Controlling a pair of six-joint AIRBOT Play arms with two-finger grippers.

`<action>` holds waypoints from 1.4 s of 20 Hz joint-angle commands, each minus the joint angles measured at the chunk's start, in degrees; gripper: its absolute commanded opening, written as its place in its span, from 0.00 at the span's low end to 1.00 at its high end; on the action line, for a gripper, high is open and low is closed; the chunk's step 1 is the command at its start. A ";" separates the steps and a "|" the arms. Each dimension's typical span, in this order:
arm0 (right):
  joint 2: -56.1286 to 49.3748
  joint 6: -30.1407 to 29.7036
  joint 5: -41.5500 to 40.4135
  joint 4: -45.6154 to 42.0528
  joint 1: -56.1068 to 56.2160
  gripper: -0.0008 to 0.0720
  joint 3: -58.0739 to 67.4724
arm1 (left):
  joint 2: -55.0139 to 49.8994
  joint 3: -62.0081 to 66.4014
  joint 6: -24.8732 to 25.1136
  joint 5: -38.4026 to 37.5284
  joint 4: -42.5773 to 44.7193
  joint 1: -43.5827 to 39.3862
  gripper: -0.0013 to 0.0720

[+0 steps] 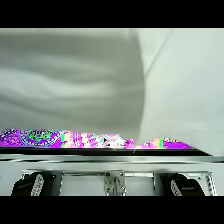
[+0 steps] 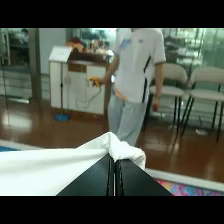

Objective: Fold the shirts.

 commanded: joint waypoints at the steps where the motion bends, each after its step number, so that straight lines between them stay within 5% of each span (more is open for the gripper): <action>1: -2.86 4.02 15.23 -5.57 0.00 0.09 0.28 | 0.02 -3.30 -5.01 -12.11 3.82 0.04 0.08; 4: -9.01 5.29 25.94 -8.70 0.00 0.09 -4.17 | 0.00 -13.55 -5.11 -13.99 7.85 0.04 0.08; 6: -13.81 5.99 25.51 -11.43 0.00 0.09 -10.08 | -0.83 -23.02 -5.11 -12.76 10.38 0.04 0.08; 10: -25.86 6.49 1.75 -12.00 0.00 0.09 -21.81 | -8.44 -40.30 -5.09 -2.38 8.44 -0.07 0.08; 14: -41.83 14.19 -18.73 -4.50 0.00 0.09 -22.53 | -24.68 -45.92 -0.96 7.74 -1.36 -0.09 0.08; 19: -56.17 16.13 -22.82 11.30 0.37 0.09 -22.53 | -44.24 -45.86 5.03 11.67 -21.86 -0.24 0.08; 23: -61.86 16.11 -20.48 12.94 3.06 0.10 -22.53 | -52.72 -45.86 5.01 10.62 -24.24 -3.56 0.13; 24: -62.10 16.11 -20.55 12.68 3.37 0.14 -22.53 | -53.05 -45.83 5.01 10.60 -24.61 -3.76 0.28; 25: -61.86 16.11 -20.11 12.68 3.37 0.44 -22.47 | -52.81 -45.46 5.01 9.97 -24.76 -3.34 0.56; 26: -61.11 15.85 -19.23 12.41 2.69 0.92 -22.47 | -52.57 -44.24 5.03 7.21 -24.72 -2.03 0.74; 28: -58.12 13.97 -14.95 8.70 -0.02 0.98 -22.47 | -52.43 -39.98 4.72 -2.36 -23.45 3.08 0.69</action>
